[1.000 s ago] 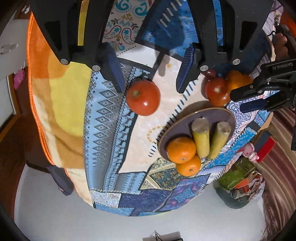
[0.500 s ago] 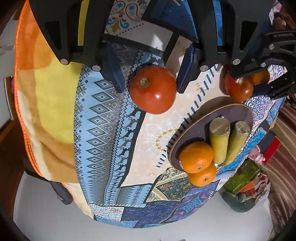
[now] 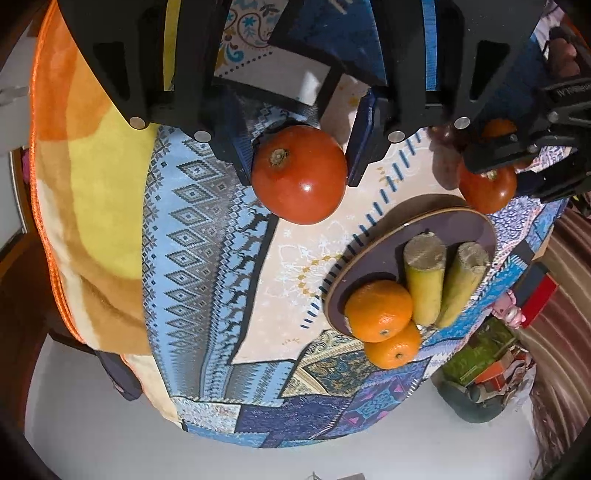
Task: Organize fruits
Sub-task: 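Lower both tomatoes onto the purple plate and open both tools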
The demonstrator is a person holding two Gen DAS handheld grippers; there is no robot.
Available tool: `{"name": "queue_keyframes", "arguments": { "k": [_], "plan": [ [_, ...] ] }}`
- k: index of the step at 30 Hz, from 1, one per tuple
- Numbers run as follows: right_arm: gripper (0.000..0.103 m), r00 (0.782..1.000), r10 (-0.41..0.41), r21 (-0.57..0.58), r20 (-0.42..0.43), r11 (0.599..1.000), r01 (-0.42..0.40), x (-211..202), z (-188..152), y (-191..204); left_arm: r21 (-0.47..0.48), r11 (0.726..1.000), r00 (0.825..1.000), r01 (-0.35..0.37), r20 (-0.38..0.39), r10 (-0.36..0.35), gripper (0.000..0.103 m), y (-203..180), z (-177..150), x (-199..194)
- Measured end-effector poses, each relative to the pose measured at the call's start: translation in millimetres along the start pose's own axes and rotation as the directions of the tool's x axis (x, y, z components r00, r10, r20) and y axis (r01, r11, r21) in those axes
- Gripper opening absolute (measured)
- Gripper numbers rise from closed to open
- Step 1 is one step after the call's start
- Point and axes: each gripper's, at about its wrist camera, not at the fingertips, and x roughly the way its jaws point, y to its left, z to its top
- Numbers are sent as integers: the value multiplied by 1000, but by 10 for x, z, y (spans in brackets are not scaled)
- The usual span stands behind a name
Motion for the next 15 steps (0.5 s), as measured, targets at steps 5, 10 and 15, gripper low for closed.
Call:
{"name": "queue_keyframes", "arguments": {
  "k": [5, 10, 15],
  "plan": [
    [46, 999, 17, -16, 35, 1000, -16, -120, 76, 116, -5, 999, 997, -35, 69, 36, 49, 86, 64, -283],
    [46, 997, 35, -34, 73, 999, -32, -197, 212, 240, -38, 997, 990, -60, 123, 65, 49, 287, 150, -507],
    [46, 994, 50, -52, 98, 998, -45, -192, 337, 361, -80, 992, 983, -93, 151, 104, 49, 515, 267, -595]
  ]
}}
